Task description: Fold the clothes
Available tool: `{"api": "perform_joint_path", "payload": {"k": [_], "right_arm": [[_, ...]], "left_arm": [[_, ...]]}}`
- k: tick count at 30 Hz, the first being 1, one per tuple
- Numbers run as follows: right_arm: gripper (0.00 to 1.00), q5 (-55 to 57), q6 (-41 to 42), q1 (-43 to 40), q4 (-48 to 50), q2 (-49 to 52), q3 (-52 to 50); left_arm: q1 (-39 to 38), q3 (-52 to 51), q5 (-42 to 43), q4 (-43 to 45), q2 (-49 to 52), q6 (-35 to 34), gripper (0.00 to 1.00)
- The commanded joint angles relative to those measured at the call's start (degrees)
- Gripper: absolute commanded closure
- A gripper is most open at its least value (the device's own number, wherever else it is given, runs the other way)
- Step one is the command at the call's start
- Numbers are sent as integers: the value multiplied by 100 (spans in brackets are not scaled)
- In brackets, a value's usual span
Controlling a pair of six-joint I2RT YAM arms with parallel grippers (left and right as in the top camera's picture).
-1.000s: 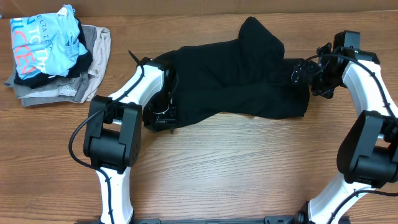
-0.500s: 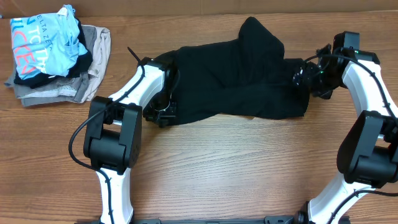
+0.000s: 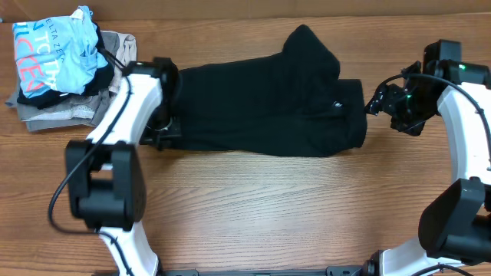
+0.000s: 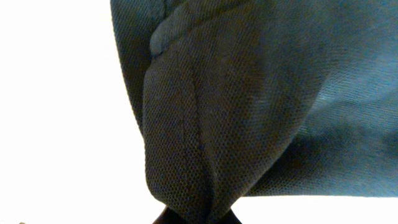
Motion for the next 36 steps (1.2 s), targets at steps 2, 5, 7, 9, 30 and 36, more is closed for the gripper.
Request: {"api": "perform_joint_path", "payload": {"k": [2,5,7,9,30,36], "right_arm": [[18,90,173,387,400,-4,-669],[17,70,304,634,890,-4,-1150],[17,79,302,807,1274,-4,-1458],[17,79,302,940,1635,-4,-1725],[96,730,732,505,1156,-824,-2570],[96,721,778,295,426,-1215,-2570]], "left_arm": [[-50,-2,-177,7,-243,7,96],[-114,-4,-181,7,-219,7,96],[-146,-4,-181,35,-219,7,96],[-179,-4,-181,59,-219,7,96],[63,-7,-332,-741,-221,-234,96],[149,-48,-409,-986,-221,-299,96]]}}
